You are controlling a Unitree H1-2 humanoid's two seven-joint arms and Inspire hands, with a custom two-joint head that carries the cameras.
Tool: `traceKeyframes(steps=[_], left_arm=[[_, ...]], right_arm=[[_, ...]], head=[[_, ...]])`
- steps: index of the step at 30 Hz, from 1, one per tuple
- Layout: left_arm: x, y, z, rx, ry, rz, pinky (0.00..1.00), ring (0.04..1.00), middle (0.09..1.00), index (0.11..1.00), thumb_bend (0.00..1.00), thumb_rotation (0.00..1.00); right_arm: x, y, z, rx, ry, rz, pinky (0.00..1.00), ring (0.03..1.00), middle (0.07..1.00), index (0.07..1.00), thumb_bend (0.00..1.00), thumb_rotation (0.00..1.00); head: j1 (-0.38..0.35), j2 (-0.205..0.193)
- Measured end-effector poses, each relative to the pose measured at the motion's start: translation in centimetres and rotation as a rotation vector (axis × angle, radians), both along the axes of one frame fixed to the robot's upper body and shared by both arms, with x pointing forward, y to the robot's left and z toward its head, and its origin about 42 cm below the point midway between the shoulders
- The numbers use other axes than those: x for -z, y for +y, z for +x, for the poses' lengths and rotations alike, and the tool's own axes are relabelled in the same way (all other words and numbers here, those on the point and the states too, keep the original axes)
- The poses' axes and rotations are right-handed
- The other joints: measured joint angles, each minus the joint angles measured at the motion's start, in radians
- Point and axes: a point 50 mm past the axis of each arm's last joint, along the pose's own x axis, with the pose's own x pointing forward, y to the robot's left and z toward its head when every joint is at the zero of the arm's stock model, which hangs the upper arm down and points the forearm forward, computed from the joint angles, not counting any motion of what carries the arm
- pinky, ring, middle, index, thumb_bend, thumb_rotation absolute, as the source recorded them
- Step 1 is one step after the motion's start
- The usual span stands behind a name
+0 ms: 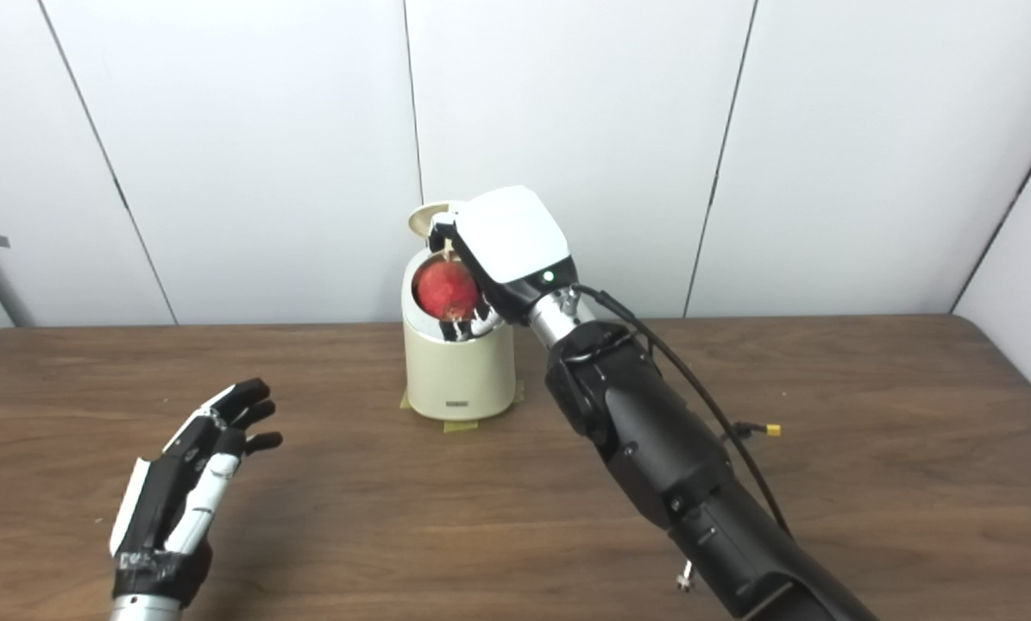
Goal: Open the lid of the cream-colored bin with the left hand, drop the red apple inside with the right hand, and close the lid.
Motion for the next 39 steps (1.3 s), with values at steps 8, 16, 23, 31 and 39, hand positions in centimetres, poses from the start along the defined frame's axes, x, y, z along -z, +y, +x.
traceKeyframes(steps=[8, 16, 23, 31, 39], left_arm=[[0.0, -0.1, 0.0, 0.004, 0.000, -0.001, 0.73, 0.842, 0.854, 0.809, 0.62, 0.62], [0.0, -0.1, 0.0, 0.019, 0.000, -0.001, 0.73, 0.842, 0.856, 0.809, 0.63, 0.62], [0.0, 0.0, 0.0, 0.016, 0.001, -0.001, 0.72, 0.831, 0.845, 0.797, 0.61, 0.62], [0.0, 0.0, 0.1, 0.011, 0.001, 0.005, 0.71, 0.807, 0.823, 0.779, 0.49, 0.63], [-1.3, 0.2, 1.6, -0.019, -0.002, 0.097, 0.86, 0.857, 0.832, 0.783, 0.43, 0.75]], right_arm=[[0.0, 0.0, 0.0, -0.004, 0.001, 0.002, 0.45, 0.590, 0.689, 0.628, 1.00, 0.09], [0.0, 0.0, 0.0, -0.009, -0.013, 0.010, 0.42, 0.547, 0.648, 0.593, 0.96, 0.13], [0.3, -0.7, -0.4, -0.071, -0.161, 0.143, 0.27, 0.307, 0.381, 0.471, 0.53, 0.14], [3.4, -3.3, -3.7, -0.094, -0.092, 0.458, 0.39, 0.479, 0.487, 0.485, 0.52, 0.01], [8.5, -7.7, -7.1, -0.132, 0.121, 0.825, 0.71, 0.827, 0.854, 0.839, 0.29, 0.73]], head=[[0.002, 0.000], [0.000, 0.002], [-0.002, -0.002], [-0.006, -0.005], [-0.005, -0.002]])
